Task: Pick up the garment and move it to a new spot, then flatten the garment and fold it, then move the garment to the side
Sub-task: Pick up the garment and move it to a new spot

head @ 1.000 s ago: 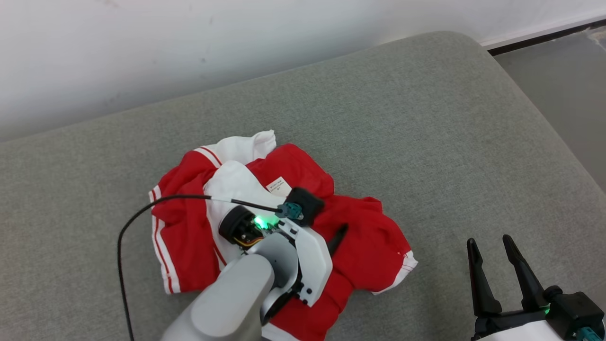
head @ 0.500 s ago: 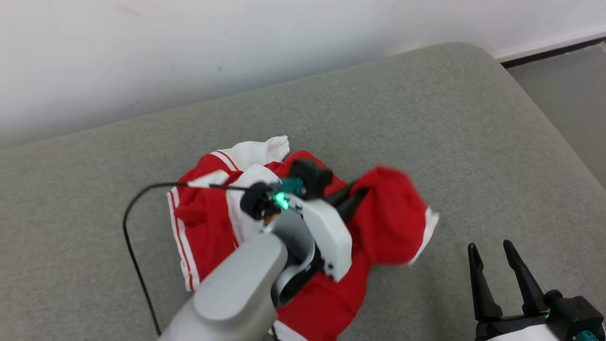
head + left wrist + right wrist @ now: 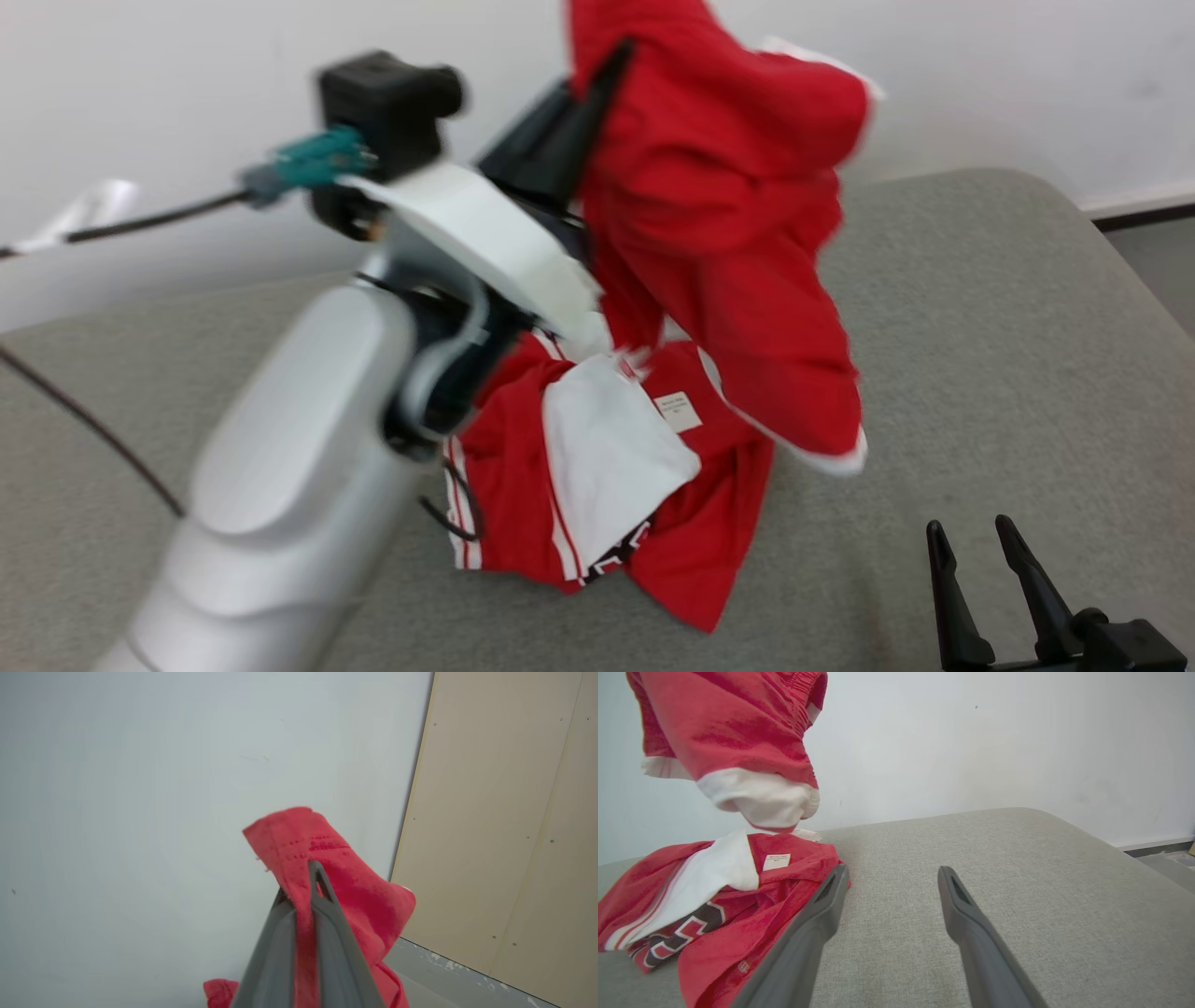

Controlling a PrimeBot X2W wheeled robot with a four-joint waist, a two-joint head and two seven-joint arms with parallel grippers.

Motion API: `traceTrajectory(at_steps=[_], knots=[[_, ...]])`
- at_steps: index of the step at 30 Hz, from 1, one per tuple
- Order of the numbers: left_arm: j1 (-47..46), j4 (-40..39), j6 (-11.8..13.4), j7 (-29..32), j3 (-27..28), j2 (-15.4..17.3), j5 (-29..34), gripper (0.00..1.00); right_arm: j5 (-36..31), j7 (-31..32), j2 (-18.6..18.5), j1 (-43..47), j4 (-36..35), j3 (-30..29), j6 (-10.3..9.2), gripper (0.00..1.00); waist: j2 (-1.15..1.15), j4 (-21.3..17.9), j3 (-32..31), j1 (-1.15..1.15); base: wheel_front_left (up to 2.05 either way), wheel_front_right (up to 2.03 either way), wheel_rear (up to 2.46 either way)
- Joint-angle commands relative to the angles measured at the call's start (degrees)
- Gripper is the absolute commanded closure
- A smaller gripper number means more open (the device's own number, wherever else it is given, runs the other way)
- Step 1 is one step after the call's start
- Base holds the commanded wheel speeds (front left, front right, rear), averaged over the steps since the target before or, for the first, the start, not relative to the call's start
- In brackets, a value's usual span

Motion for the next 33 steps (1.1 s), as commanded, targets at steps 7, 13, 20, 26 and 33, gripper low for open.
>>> traceTrajectory(at_steps=[7,13,20,26,33], knots=[[0.4,-2.2,2.9,3.8,7.1,9.2,-1.5,1.0,-0.6,0.0,-0.2,2.0,-0.3,-0.4,-0.16,0.0,0.0,6.9,-2.0,0.0,0.0,0.0,0.0],[3.3,1.4,4.7,7.1,11.8,18.0,-1.1,1.0,-0.7,0.0,-0.4,2.1,-0.7,-0.7,-0.16,0.0,0.0,12.4,-0.6,0.0,0.0,0.0,0.0],[6.2,11.5,6.0,6.9,16.5,23.8,-2.2,1.0,-0.9,0.0,-0.8,-0.1,-0.9,0.0,-0.16,0.0,0.0,16.5,2.6,0.0,0.0,0.0,0.0],[8.0,21.3,6.8,4.2,19.5,26.4,-3.1,1.0,-1.0,0.0,-1.8,-1.7,-1.1,0.4,-0.16,0.0,0.0,17.5,5.5,0.0,0.0,0.0,0.0],[8.5,32.2,6.1,-1.0,21.1,26.5,-3.7,1.0,-1.2,0.1,-2.9,-3.4,-1.5,0.6,-0.16,0.0,0.0,16.6,9.3,0.0,0.0,0.0,0.0]])
